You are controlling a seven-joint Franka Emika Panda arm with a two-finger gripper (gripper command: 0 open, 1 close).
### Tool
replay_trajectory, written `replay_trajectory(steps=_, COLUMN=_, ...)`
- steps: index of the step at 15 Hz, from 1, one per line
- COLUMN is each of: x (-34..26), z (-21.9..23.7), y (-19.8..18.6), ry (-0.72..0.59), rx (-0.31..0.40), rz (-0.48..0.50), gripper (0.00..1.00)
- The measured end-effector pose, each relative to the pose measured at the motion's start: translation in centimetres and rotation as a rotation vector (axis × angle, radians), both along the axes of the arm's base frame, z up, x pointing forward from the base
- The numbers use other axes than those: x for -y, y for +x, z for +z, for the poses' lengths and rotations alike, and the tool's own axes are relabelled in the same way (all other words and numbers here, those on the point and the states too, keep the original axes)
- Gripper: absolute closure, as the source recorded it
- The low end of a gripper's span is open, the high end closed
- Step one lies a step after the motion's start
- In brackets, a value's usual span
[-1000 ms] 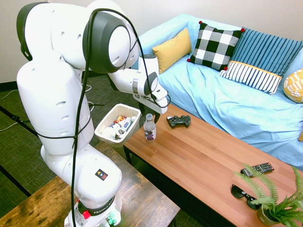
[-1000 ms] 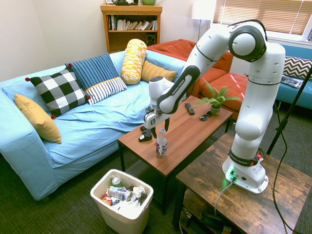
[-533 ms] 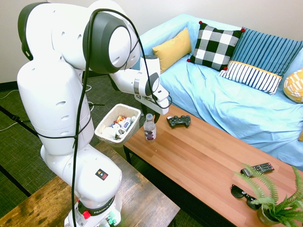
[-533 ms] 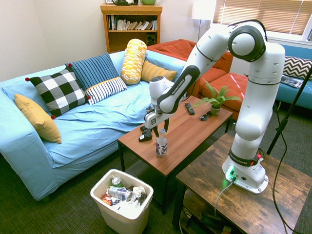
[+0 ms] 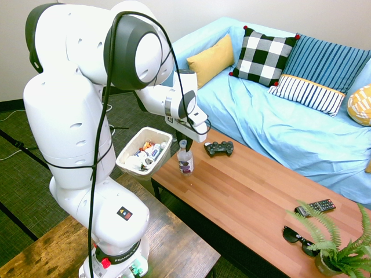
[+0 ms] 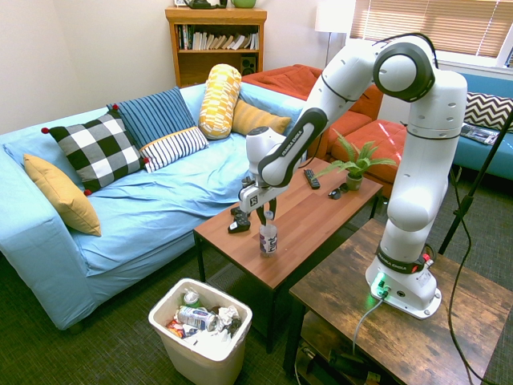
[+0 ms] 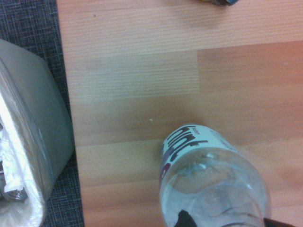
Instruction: Throw the bottle in the trash bin
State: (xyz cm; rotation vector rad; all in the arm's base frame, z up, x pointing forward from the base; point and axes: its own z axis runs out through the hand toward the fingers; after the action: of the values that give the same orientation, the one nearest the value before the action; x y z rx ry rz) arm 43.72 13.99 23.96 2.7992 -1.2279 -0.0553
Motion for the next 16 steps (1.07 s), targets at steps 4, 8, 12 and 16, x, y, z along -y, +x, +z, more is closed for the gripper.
replay_trajectory(steps=4, x=-0.7, z=2.0, y=0.3, ry=0.012, rx=0.028, rz=0.015, gripper=1.00)
replay_trajectory(steps=8, x=-7.9, z=10.4, y=-2.3, ry=0.012, rx=0.130, rz=0.119, gripper=1.00)
replay_trajectory(steps=12, x=-19.5, z=13.6, y=-6.5, ry=-0.041, rx=0.212, rz=0.221, gripper=1.00)
replay_trajectory(steps=16, x=-28.8, z=9.0, y=-7.5, ry=-0.086, rx=0.224, rz=0.300, gripper=1.00)
